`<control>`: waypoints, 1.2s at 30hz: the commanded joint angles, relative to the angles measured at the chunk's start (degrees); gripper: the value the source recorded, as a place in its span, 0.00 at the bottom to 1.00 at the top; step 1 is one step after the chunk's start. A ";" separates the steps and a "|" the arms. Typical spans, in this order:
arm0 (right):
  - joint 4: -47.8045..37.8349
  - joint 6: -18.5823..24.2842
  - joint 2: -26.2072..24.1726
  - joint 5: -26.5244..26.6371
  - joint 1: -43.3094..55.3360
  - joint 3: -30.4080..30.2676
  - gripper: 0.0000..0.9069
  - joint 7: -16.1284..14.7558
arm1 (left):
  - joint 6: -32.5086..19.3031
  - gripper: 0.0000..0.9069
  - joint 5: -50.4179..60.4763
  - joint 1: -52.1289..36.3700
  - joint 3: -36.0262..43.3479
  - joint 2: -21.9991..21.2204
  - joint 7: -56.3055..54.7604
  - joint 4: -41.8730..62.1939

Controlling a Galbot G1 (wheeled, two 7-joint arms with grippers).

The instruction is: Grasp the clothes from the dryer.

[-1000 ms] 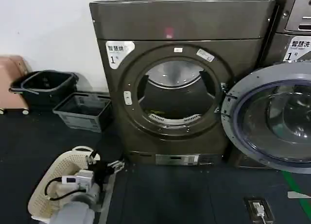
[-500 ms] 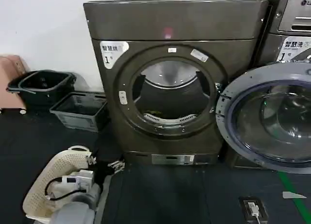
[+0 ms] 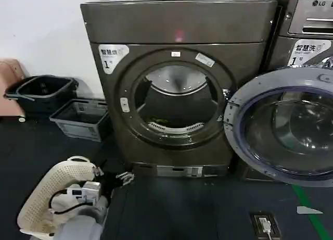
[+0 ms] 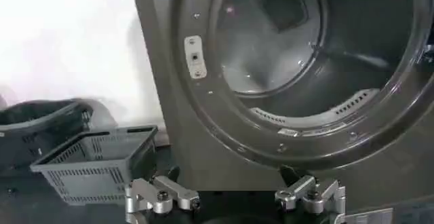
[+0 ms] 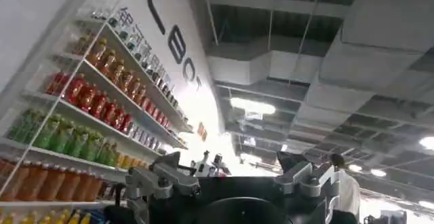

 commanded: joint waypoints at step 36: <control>-0.53 -0.07 0.06 0.03 -0.06 0.23 1.00 0.01 | 2.81 1.00 0.03 0.48 0.00 -0.04 0.17 0.00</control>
